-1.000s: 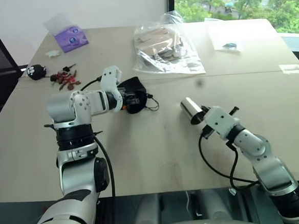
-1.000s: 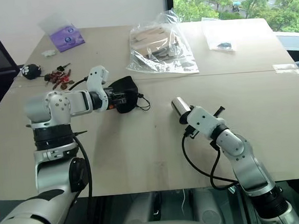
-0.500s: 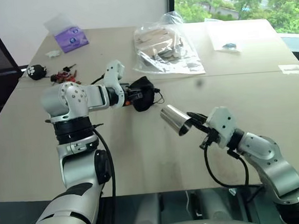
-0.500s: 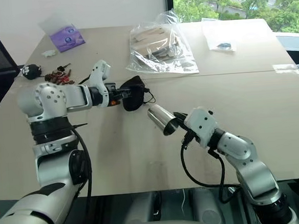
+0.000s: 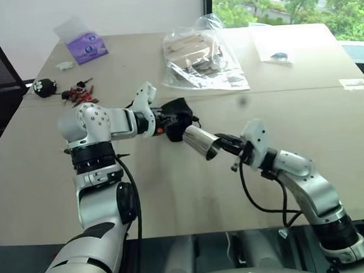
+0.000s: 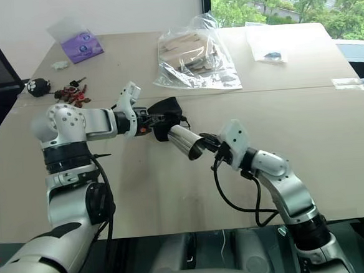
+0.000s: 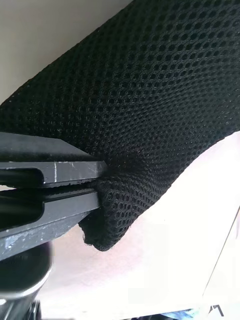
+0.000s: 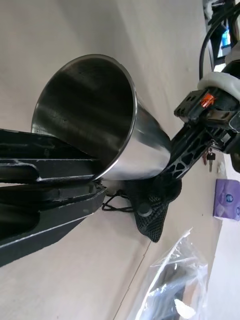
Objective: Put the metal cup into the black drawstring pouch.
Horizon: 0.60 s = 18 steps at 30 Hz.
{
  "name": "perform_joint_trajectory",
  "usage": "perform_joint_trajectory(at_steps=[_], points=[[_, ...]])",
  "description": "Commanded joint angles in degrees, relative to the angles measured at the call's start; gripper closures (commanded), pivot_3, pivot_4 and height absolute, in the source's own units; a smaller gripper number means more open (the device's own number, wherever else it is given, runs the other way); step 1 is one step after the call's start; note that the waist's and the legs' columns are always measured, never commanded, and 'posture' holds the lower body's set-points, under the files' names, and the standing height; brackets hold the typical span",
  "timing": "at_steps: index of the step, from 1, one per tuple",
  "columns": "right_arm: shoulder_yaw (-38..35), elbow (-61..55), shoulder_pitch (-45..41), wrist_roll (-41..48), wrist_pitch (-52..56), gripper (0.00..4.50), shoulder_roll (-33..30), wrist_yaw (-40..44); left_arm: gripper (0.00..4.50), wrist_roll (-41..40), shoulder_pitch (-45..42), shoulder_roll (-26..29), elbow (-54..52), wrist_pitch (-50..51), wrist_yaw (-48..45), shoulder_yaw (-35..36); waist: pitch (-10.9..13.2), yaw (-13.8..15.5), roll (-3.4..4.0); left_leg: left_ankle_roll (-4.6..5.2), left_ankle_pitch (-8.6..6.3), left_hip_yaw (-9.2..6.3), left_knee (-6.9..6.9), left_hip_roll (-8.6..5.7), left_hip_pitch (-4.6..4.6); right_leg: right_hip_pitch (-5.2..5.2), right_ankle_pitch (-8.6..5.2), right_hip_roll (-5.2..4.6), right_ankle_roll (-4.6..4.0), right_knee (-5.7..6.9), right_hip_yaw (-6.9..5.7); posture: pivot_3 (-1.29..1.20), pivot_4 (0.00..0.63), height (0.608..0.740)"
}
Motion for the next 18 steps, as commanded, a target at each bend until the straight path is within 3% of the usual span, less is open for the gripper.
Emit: perform_joint_trajectory(at_steps=[1,6,13,18], points=[[1.2,3.0,-2.6,-0.9,-4.3,4.45,1.9,-0.1,4.5,-2.6,0.0,0.7,-2.7,0.1,-0.3,-1.4,0.0,0.0,0.0,0.0,0.0,0.0,0.0,0.0,0.0,0.0,0.0,0.0,0.0,0.01,0.01,0.0,0.15,0.74],[2.3,10.9,-4.3,-3.7,-8.1,4.45,3.6,-0.8,4.5,-3.2,2.9,3.2,-7.9,-0.2,-2.0,-6.6,0.0,-0.2,0.0,0.0,0.0,-0.01,-0.01,0.0,0.0,0.0,0.0,0.0,0.0,0.01,0.0,0.0,0.15,0.74],[5.6,22.3,-6.0,-13.7,-11.4,4.45,2.4,-5.3,4.5,-3.4,6.1,4.5,-12.3,-0.6,-3.1,-8.8,0.0,-0.3,0.01,-0.04,0.02,0.04,0.01,0.01,0.09,-0.01,0.0,0.0,0.0,0.14,0.07,0.0,0.15,0.74],[4.6,24.6,-8.9,-14.8,-7.0,4.45,4.9,-9.1,4.5,-3.7,7.4,7.1,-15.4,-2.6,-5.0,-12.4,0.0,-0.3,-0.01,-0.1,0.06,0.22,-0.07,0.05,0.8,0.51,-0.01,0.04,0.0,0.33,0.26,0.0,0.15,0.74]])
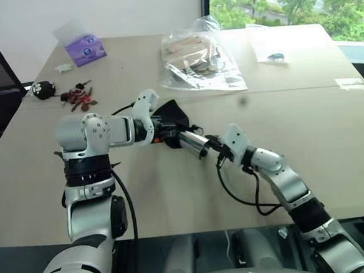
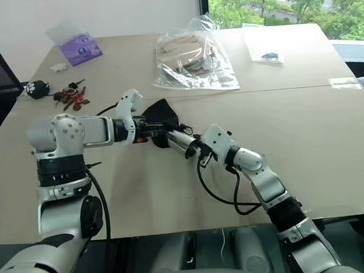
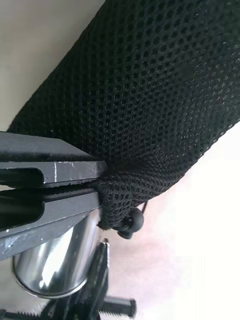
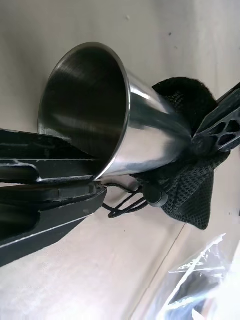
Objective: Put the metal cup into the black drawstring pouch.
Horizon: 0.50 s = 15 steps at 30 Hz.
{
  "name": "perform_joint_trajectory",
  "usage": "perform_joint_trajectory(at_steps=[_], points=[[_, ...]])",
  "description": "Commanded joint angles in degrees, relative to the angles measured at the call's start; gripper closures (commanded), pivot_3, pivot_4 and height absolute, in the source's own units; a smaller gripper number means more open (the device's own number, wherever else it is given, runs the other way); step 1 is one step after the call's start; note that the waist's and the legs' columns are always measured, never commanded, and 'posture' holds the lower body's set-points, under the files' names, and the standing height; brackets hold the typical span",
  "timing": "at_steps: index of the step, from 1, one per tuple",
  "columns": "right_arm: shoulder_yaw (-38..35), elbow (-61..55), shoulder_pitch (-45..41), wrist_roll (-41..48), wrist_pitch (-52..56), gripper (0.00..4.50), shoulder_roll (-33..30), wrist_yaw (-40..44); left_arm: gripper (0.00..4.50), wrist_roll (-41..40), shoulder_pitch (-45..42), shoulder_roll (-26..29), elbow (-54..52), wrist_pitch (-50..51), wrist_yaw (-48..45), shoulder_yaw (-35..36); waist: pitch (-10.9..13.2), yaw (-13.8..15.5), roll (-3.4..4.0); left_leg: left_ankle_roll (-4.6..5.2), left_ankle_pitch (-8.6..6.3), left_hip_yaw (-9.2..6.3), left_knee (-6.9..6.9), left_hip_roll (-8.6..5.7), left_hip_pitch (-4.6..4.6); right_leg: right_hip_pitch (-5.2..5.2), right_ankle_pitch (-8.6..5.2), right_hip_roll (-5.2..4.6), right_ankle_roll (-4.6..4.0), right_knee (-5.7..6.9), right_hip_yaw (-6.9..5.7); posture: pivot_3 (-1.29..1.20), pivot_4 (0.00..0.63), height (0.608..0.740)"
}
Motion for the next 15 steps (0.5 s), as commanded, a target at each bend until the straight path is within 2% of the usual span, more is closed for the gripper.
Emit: perform_joint_trajectory(at_steps=[1,8,11,15], points=[[-2.3,4.1,-2.3,-0.5,6.5,4.45,2.9,-4.6,4.5,-1.9,0.2,1.8,-4.5,-1.7,-3.0,-3.6,0.0,0.0,0.0,0.01,0.0,0.04,-0.03,0.03,0.28,0.2,0.0,0.04,0.0,0.01,0.03,0.0,0.15,0.74],[-0.6,8.8,-9.7,-4.3,11.5,4.45,6.7,-8.4,4.5,-3.1,0.4,5.7,-13.8,-5.1,-6.3,-7.8,0.0,0.0,0.01,-0.05,0.03,0.01,-0.08,0.04,0.22,0.09,0.01,0.06,-0.03,0.12,0.08,0.0,0.15,0.74],[-1.8,10.7,-12.3,-2.2,13.3,4.45,9.7,-8.5,4.5,-4.0,0.9,5.5,-16.6,-5.0,-6.6,-7.8,0.0,0.0,0.01,-0.05,0.03,0.03,-0.13,0.04,0.11,-0.02,0.01,0.05,-0.03,0.07,0.09,0.0,0.15,0.74],[-6.8,16.5,-16.3,2.0,15.7,4.45,16.0,-11.7,4.5,-5.3,0.5,2.3,-18.7,-3.5,-5.6,-5.9,0.0,0.0,0.01,-0.05,0.03,0.06,-0.16,0.04,0.06,-0.06,0.01,0.05,-0.03,0.03,0.11,0.0,0.15,0.74]])
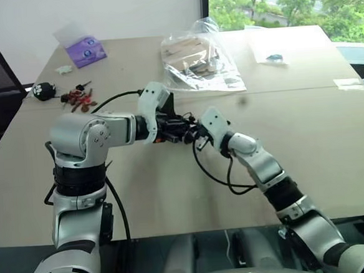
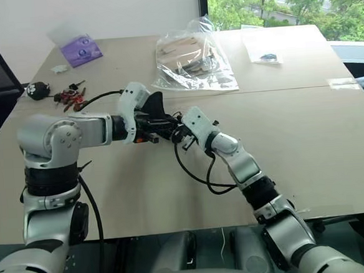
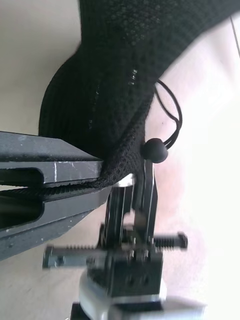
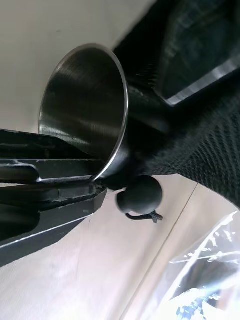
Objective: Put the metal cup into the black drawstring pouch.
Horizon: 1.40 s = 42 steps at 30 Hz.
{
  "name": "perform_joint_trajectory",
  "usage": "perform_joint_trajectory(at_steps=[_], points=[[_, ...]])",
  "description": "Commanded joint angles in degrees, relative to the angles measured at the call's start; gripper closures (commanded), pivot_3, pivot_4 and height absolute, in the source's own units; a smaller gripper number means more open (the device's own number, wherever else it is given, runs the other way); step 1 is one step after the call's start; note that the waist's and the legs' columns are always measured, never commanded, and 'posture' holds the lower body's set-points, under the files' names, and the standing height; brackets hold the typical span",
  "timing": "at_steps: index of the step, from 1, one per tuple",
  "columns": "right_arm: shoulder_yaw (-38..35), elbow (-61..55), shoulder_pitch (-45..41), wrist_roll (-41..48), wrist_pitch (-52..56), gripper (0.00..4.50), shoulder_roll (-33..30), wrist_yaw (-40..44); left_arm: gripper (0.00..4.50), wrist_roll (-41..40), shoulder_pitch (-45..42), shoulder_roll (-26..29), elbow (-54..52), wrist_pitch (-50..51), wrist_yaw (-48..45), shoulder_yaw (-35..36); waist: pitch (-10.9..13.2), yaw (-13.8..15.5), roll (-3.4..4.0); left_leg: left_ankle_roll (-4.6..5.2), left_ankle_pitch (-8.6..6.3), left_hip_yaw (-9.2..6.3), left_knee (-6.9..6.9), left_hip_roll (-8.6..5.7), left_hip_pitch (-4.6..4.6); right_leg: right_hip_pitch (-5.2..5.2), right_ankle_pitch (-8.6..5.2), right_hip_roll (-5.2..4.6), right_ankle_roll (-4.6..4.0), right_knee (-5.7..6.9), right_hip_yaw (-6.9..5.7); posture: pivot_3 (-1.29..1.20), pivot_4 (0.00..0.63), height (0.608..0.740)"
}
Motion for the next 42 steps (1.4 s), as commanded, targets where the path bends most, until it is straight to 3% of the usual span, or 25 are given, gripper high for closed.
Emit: perform_joint_trajectory(at_steps=[1,5,6,9,10,14,16,20,26,27,29,30,33,34,37,39,42], points=[[-3.4,6.6,-3.5,0.8,0.9,4.45,3.2,-5.2,4.5,-3.3,-1.5,-2.7,-4.7,1.2,-0.2,3.1,0.0,0.0,0.0,0.0,0.0,0.0,0.0,0.0,-0.01,0.0,0.0,0.0,0.0,0.0,0.0,0.0,0.15,0.74],[3.2,14.9,-6.8,-8.9,-4.8,4.45,2.0,-11.3,4.5,-3.4,-0.9,-4.9,-6.1,2.6,1.1,4.9,0.0,-0.1,0.02,0.0,0.0,0.03,-0.02,-0.01,-0.01,-0.04,0.0,0.01,0.0,-0.01,0.02,0.0,0.15,0.74],[2.0,15.4,-6.9,-6.7,-5.8,4.45,3.4,-10.3,4.5,-3.2,-0.4,-5.4,-6.6,2.4,1.7,5.1,0.0,-0.1,0.01,0.0,0.0,0.05,-0.05,-0.01,-0.01,-0.07,0.0,0.01,0.0,-0.01,0.03,0.0,0.15,0.74],[-12.2,14.8,-7.5,11.2,-1.3,4.45,11.6,-7.9,4.5,-3.0,0.9,-7.0,-7.8,2.5,3.0,6.0,0.0,0.3,0.02,0.0,0.0,0.05,-0.12,0.03,-0.04,-0.06,0.0,-0.03,0.0,-0.11,0.03,0.0,0.15,0.74],[-10.5,16.5,-8.1,9.2,-2.2,4.45,10.4,-8.8,4.5,-3.2,1.1,-7.4,-8.3,2.6,3.2,6.0,0.0,0.4,-0.01,0.0,0.0,-0.03,-0.11,0.01,-0.11,-0.05,0.0,-0.06,0.0,-0.14,-0.05,0.0,0.15,0.74],[8.7,22.5,-9.9,-12.5,-13.2,4.45,1.7,-13.7,4.5,-5.0,0.5,-10.2,-9.1,4.9,3.1,8.5,0.0,-0.8,-0.01,0.0,0.0,0.15,-0.19,-0.02,-0.05,-0.1,0.0,-0.03,0.0,-0.15,0.1,0.0,0.15,0.74],[8.1,23.1,-9.5,-11.5,-16.7,4.45,2.2,-12.7,4.5,-6.1,0.1,-11.3,-9.7,5.4,2.8,9.5,0.0,-1.0,-0.02,0.0,0.0,0.17,-0.29,0.0,0.04,-0.12,0.0,0.0,0.0,-0.12,0.12,0.0,0.15,0.74],[-5.5,16.9,-7.8,7.6,-7.5,4.45,9.4,-4.9,4.5,-5.8,0.3,-13.1,-8.7,5.4,4.5,12.0,0.1,-1.0,-0.02,-0.02,0.0,0.13,-0.36,0.1,0.0,-0.07,0.0,-0.04,0.0,-0.25,0.06,0.0,0.15,0.74],[3.5,10.5,-4.6,-3.7,-9.5,4.45,1.0,-4.2,4.5,-4.2,0.2,-12.2,-0.8,4.4,4.5,18.5,0.1,-0.9,-0.05,-0.02,0.0,0.07,-0.56,0.06,-0.07,-0.09,0.0,-0.07,0.0,-0.53,0.01,0.0,0.15,0.74],[3.6,9.3,-4.0,-4.5,-8.4,3.99,0.0,-4.5,4.5,-3.8,-0.2,-11.6,1.4,3.6,4.2,19.5,0.1,-0.9,-0.05,-0.03,0.01,0.08,-0.64,0.06,-0.04,-0.09,0.0,-0.06,0.0,-0.56,0.02,0.0,0.15,0.74],[4.5,5.3,-2.6,-5.4,-5.9,3.61,-2.3,-2.7,4.5,-3.1,-1.0,-9.5,6.2,0.9,3.1,20.5,0.1,-0.7,-0.06,-0.03,0.01,0.07,-0.7,0.06,-0.04,-0.07,0.0,-0.03,0.0,-0.67,-0.02,0.0,0.15,0.74],[4.6,1.4,-1.5,-5.2,-3.9,3.17,-3.6,-1.4,4.5,-2.8,-1.3,-7.9,8.9,-0.9,1.8,20.0,0.1,-0.7,-0.06,-0.03,0.01,0.06,-0.7,0.05,-0.07,-0.07,0.0,-0.03,0.0,-0.72,-0.05,0.0,0.15,0.74],[4.5,-11.3,2.0,-5.0,0.9,1.83,-6.3,0.4,4.5,-0.2,-0.3,-1.6,14.9,-9.3,-4.6,12.9,0.1,-0.6,-0.06,-0.03,0.01,0.08,-0.76,0.03,-0.11,-0.08,0.0,-0.06,0.0,-0.83,-0.02,0.0,0.15,0.74],[4.8,-15.8,2.1,-2.6,7.0,1.83,-8.3,4.5,4.5,0.4,-0.6,-0.5,17.9,-11.6,-6.1,11.8,0.1,-0.4,-0.05,-0.03,0.01,0.06,-0.82,0.03,-0.12,-0.09,0.0,-0.06,0.0,-0.89,-0.04,0.0,0.15,0.74],[4.3,-24.8,4.0,-2.9,11.1,0.95,-10.4,4.5,4.5,0.5,-2.1,1.1,24.3,-16.8,-10.9,10.1,0.1,0.0,-0.05,-0.03,0.01,0.03,-0.87,0.02,-0.12,-0.11,0.0,-0.07,-0.01,-0.92,-0.08,0.0,0.15,0.74],[4.1,-29.1,5.2,-2.9,13.9,0.1,-10.5,3.6,4.5,1.3,-3.0,2.0,26.8,-19.5,-13.4,8.2,0.1,0.1,-0.05,-0.03,0.01,0.0,-0.87,0.04,-0.13,-0.11,0.0,-0.06,-0.01,-0.92,-0.11,0.0,0.15,0.74],[3.7,-32.8,6.3,-2.9,16.6,0.1,-12.0,4.1,4.5,2.5,-4.2,2.8,29.4,-23.0,-16.2,5.8,0.1,0.1,-0.05,-0.03,0.01,0.01,-0.86,0.02,-0.16,-0.11,0.0,-0.06,-0.01,-0.93,-0.1,0.0,0.15,0.74]])
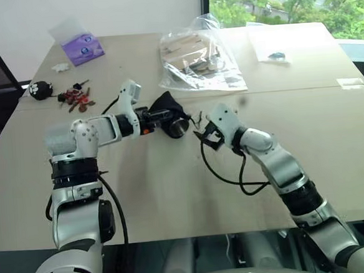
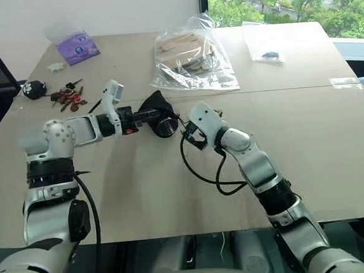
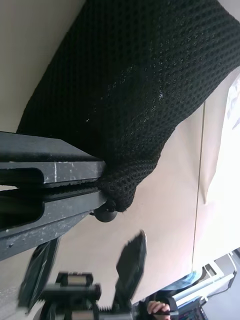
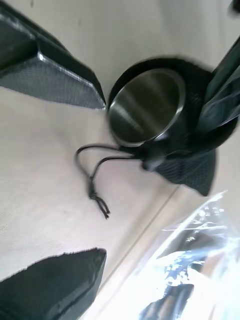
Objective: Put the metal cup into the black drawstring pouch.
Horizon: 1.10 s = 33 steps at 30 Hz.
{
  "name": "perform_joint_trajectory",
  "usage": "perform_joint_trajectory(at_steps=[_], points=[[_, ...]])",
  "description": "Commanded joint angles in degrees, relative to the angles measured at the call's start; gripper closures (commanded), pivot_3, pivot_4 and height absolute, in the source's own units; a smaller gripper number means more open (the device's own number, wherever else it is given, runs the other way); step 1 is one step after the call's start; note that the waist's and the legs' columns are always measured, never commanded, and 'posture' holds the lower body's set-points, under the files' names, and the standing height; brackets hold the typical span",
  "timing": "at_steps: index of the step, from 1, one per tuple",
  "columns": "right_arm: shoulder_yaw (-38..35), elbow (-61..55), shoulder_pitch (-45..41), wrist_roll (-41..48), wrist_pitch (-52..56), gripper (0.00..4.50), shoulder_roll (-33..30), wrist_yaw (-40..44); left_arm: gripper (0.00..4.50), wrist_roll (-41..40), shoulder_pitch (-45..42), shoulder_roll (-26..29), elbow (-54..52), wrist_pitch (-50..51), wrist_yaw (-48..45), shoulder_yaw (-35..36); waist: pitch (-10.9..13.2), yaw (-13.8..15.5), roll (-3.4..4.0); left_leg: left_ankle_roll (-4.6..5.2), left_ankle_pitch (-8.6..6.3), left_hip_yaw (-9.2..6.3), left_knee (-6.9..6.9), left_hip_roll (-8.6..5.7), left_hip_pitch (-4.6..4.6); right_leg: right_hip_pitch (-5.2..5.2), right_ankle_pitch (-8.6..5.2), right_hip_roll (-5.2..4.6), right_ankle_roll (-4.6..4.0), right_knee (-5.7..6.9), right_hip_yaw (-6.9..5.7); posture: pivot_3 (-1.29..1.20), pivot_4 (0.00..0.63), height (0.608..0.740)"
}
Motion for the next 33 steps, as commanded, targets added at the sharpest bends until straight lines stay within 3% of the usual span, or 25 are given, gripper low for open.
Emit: perform_joint_trajectory(at_steps=[1,7,13,16,22,24,27,33], points=[[-1.7,-4.0,0.1,0.4,2.7,0.1,-0.4,-0.8,4.5,1.0,-2.4,1.7,1.6,-4.3,-3.4,-1.8,0.0,0.0,0.0,0.0,0.0,0.01,0.0,-0.01,0.0,0.0,0.0,0.0,0.0,0.0,0.01,0.0,0.15,0.74],[2.1,8.4,-3.7,-4.2,-5.1,0.1,-2.0,-2.2,4.5,1.5,-3.9,2.8,1.4,-4.9,-5.3,-4.0,0.0,-0.3,0.0,0.02,0.0,0.05,0.03,-0.03,0.01,0.0,0.0,0.03,0.0,0.02,0.02,0.0,0.15,0.74],[-0.5,25.7,-10.1,-3.5,-14.5,0.1,5.2,-7.4,4.5,0.0,-3.3,3.3,-2.6,-2.5,-4.1,-2.6,0.0,-0.5,0.0,0.02,0.0,0.07,-0.01,0.04,0.0,-0.07,0.0,0.06,0.0,0.05,0.05,0.0,0.15,0.74],[-1.1,29.9,-11.7,-4.3,-18.2,0.81,5.9,-9.4,4.5,-0.5,-2.4,4.2,-4.3,-1.6,-3.4,-1.2,0.0,-0.4,-0.02,0.02,0.0,0.06,0.03,-0.01,-0.09,-0.11,0.0,0.0,0.0,0.01,0.05,0.0,0.15,0.74],[-0.7,32.4,-12.1,-4.9,-22.8,3.71,6.6,-8.9,4.5,-1.3,0.2,5.7,-7.0,-0.3,-2.1,1.2,0.0,-0.3,-0.01,0.02,0.0,0.04,0.04,0.0,-0.22,-0.28,0.0,0.02,0.0,0.07,0.05,0.0,0.15,0.74],[-1.0,33.2,-12.4,-5.0,-24.2,4.45,6.9,-9.1,4.5,-1.7,0.8,5.8,-7.8,0.0,-1.6,1.8,0.0,-0.4,-0.01,0.02,0.0,0.04,0.09,0.0,-0.34,-0.39,0.0,0.02,0.0,0.1,0.04,0.0,0.15,0.74],[-1.5,33.8,-12.9,-4.4,-25.6,4.45,7.6,-8.5,4.5,-2.4,1.5,6.1,-8.8,0.7,-0.8,2.8,0.0,-0.5,-0.02,0.01,0.01,0.03,0.23,0.01,-0.78,-0.84,0.01,0.03,0.0,0.23,0.03,0.0,0.15,0.74],[-1.7,32.7,-13.0,-5.5,-27.7,4.45,7.0,-8.9,4.5,-3.1,2.9,6.1,-10.2,1.1,0.2,3.8,0.0,-1.1,-0.02,0.01,0.01,0.04,0.21,0.01,-0.8,-0.88,0.01,0.02,0.0,0.23,0.04,0.0,0.15,0.74]])
